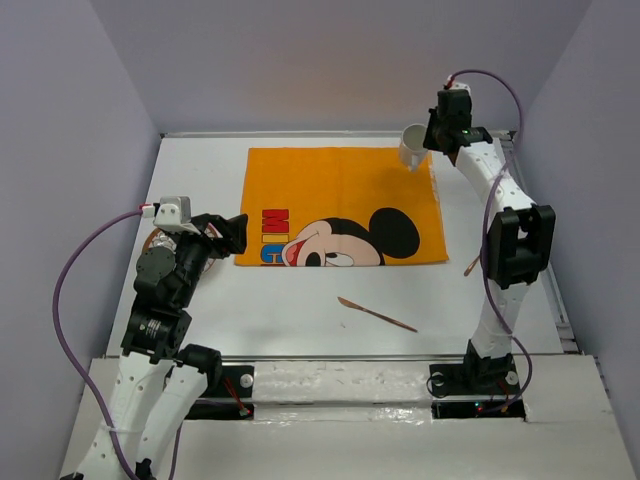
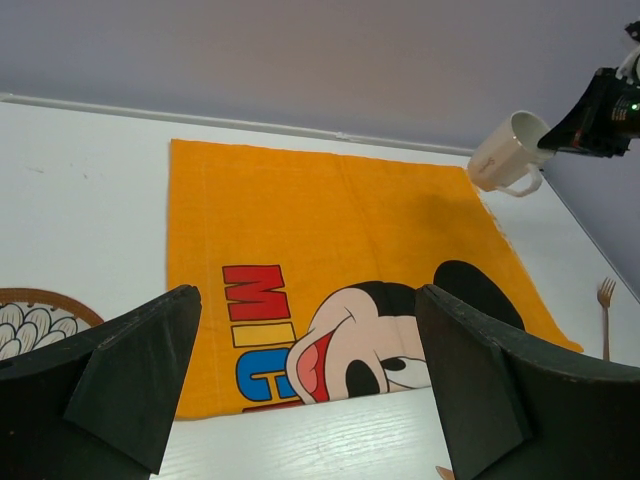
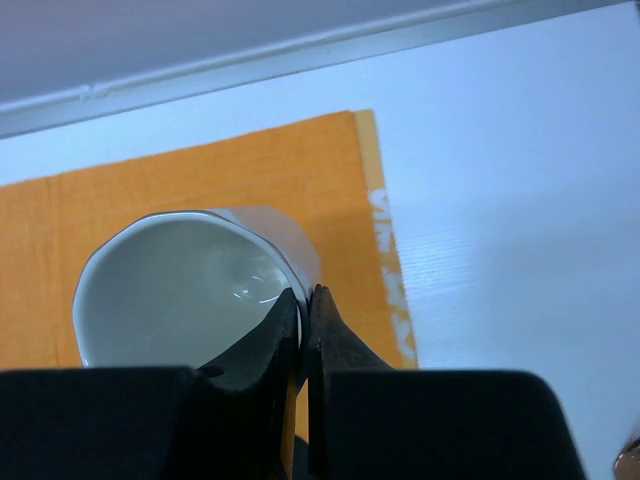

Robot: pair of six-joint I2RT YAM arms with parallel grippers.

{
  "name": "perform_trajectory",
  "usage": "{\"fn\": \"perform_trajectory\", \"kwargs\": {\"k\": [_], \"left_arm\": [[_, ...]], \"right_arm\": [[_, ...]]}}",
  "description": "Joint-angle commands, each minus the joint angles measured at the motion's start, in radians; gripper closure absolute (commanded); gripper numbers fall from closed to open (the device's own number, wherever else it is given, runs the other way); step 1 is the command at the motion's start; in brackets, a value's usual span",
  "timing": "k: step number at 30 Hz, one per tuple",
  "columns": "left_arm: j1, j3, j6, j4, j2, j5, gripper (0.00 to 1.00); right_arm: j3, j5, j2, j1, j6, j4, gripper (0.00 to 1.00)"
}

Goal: Set the dinner table for one person

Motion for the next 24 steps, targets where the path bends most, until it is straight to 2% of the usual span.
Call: {"fn": "perform_trajectory", "kwargs": {"k": [1, 11, 24], "left_arm": [[-0.003, 0.017, 0.016, 0.029, 0.014, -0.002, 0.01], [0.0, 0.022, 0.021, 0.032, 0.035, -0.01, 0.01], [0.002, 0.023, 0.024, 0.033, 0.047, -0.01, 0.01]], "right_arm": [[0.122, -0.067, 0.018, -0.06, 0.011, 0.091, 1.0], [0.331, -0.097, 0.195, -0.119, -0.007, 0.029, 1.0], [0.363, -0.106, 0.293, -0.128, 0.004, 0.017, 1.0]]}}
